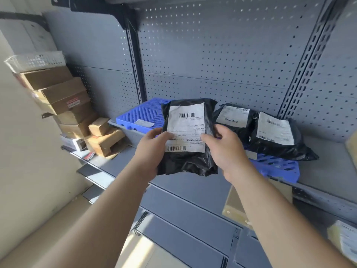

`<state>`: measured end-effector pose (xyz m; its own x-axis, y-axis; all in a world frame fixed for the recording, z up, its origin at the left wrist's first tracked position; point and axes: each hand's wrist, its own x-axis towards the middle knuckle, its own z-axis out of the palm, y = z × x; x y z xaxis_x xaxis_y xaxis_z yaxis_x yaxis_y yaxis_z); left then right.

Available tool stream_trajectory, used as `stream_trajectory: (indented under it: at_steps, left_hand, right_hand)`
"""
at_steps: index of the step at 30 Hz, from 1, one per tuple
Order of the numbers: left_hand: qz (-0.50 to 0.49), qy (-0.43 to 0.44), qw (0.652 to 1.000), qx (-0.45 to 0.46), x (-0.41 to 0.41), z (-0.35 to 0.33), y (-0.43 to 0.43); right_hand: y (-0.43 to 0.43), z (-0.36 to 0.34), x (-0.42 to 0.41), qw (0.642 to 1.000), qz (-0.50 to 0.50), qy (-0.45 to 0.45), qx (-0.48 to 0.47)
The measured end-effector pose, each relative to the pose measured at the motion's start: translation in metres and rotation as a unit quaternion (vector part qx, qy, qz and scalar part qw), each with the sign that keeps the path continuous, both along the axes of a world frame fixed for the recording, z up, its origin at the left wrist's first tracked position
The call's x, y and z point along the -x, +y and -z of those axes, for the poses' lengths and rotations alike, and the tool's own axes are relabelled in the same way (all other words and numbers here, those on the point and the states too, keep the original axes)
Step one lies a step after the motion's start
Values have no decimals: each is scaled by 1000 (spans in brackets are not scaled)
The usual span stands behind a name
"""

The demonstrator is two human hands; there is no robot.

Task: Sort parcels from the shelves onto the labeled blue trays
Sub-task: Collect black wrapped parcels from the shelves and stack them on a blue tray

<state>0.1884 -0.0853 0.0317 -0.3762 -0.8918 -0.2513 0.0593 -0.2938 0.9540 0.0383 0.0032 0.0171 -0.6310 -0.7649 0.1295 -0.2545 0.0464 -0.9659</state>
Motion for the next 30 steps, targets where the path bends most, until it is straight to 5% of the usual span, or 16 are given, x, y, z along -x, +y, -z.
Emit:
stream_trajectory:
  at_steps: [16, 30]
  left_hand:
    - [204, -46, 966, 152, 153, -27, -99]
    - [329, -119, 922, 162, 194, -12, -152]
  right_hand:
    - [-27, -46, 107, 981, 181, 65, -34]
    - [-62, -33, 117, 948, 275, 58, -147]
